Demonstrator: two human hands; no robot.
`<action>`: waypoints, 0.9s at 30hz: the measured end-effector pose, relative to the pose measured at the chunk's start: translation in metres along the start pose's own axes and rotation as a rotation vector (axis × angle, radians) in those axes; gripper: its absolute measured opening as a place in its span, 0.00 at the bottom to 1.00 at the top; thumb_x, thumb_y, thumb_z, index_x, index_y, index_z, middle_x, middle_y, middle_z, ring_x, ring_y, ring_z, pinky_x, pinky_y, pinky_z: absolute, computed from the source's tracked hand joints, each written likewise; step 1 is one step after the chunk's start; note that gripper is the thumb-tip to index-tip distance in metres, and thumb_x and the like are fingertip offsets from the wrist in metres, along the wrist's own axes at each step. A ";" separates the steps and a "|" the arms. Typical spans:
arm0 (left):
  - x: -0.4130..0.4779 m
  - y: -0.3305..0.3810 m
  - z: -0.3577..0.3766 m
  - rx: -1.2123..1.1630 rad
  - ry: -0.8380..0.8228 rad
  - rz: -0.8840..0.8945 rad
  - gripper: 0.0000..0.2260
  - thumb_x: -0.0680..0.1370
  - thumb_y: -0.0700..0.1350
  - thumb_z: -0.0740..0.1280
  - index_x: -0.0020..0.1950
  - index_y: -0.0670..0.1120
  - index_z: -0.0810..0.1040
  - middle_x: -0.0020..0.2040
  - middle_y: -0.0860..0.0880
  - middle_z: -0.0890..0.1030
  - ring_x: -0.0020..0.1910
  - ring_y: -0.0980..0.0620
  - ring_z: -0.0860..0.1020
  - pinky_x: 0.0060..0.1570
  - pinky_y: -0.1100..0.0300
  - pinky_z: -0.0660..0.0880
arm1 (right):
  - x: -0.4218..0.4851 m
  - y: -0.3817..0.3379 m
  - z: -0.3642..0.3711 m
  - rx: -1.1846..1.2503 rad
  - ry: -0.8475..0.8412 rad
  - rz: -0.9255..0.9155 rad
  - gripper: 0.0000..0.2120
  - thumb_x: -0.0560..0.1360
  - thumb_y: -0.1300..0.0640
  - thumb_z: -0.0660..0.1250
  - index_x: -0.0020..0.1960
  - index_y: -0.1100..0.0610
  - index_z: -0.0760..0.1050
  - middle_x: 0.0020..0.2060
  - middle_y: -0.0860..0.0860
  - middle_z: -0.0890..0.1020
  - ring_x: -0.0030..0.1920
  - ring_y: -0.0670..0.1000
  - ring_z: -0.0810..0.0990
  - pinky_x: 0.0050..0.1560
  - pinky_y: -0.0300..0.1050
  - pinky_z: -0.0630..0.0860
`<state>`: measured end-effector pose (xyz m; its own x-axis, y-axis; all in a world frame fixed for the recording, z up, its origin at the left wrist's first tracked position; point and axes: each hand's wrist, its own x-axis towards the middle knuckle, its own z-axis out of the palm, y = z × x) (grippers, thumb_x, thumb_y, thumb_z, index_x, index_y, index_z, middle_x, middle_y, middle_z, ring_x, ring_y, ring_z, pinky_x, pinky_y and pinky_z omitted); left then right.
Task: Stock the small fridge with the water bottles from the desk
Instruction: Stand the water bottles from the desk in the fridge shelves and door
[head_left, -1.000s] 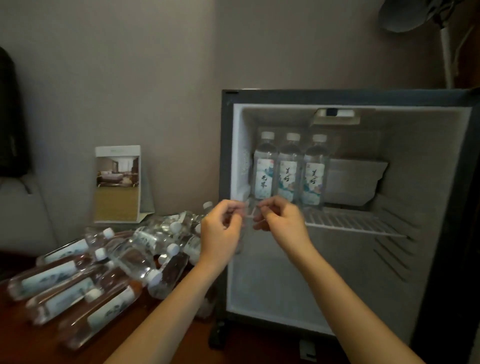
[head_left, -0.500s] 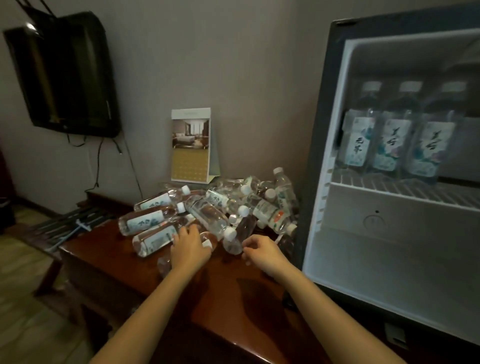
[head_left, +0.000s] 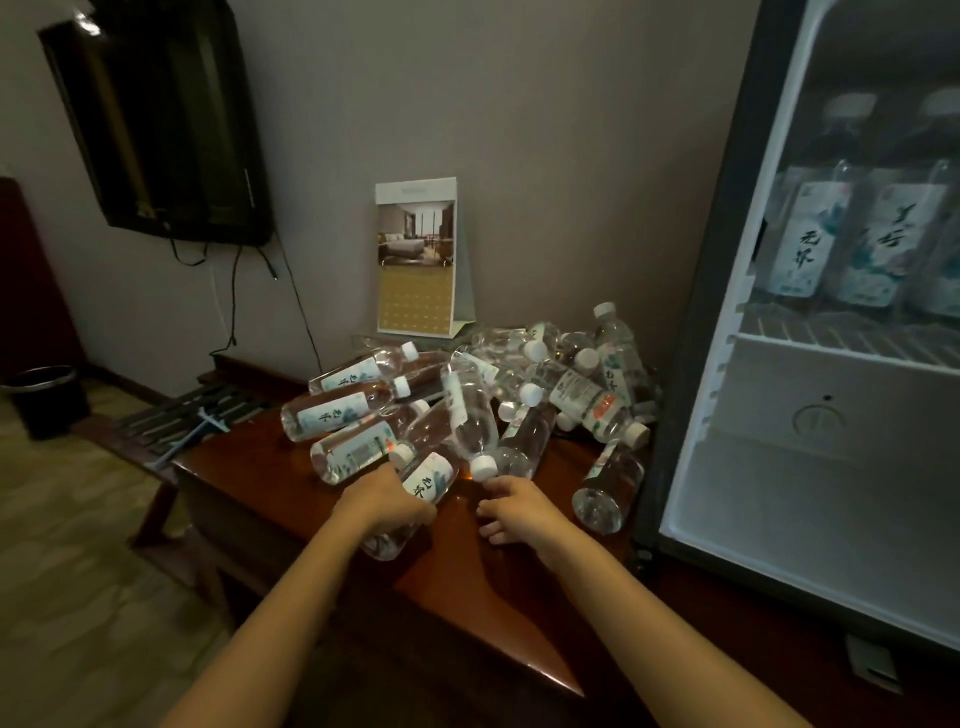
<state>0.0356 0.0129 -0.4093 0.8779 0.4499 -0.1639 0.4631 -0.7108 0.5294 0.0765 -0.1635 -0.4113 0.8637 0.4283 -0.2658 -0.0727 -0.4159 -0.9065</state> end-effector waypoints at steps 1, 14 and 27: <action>-0.002 -0.003 0.000 -0.037 -0.007 -0.012 0.30 0.60 0.54 0.74 0.58 0.48 0.69 0.53 0.47 0.77 0.49 0.48 0.77 0.52 0.52 0.77 | -0.002 0.000 0.001 0.010 -0.004 0.005 0.20 0.79 0.64 0.59 0.70 0.60 0.64 0.55 0.58 0.78 0.41 0.49 0.78 0.38 0.36 0.75; -0.035 -0.018 0.008 -0.574 -0.118 0.053 0.26 0.64 0.48 0.76 0.58 0.49 0.69 0.50 0.50 0.78 0.47 0.50 0.79 0.39 0.57 0.77 | -0.023 0.004 0.005 0.104 -0.044 0.045 0.09 0.78 0.63 0.60 0.55 0.56 0.75 0.52 0.53 0.77 0.41 0.47 0.80 0.41 0.37 0.78; -0.075 0.041 0.030 -0.898 -0.185 0.420 0.28 0.66 0.50 0.75 0.61 0.57 0.67 0.55 0.54 0.78 0.50 0.55 0.81 0.40 0.64 0.78 | -0.062 -0.004 -0.038 0.256 -0.069 -0.173 0.17 0.76 0.52 0.65 0.64 0.51 0.69 0.51 0.50 0.82 0.47 0.49 0.83 0.53 0.46 0.78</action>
<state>-0.0079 -0.0665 -0.3998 0.9894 0.1113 0.0933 -0.0838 -0.0877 0.9926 0.0424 -0.2193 -0.3786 0.8388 0.5323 -0.1142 -0.0584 -0.1206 -0.9910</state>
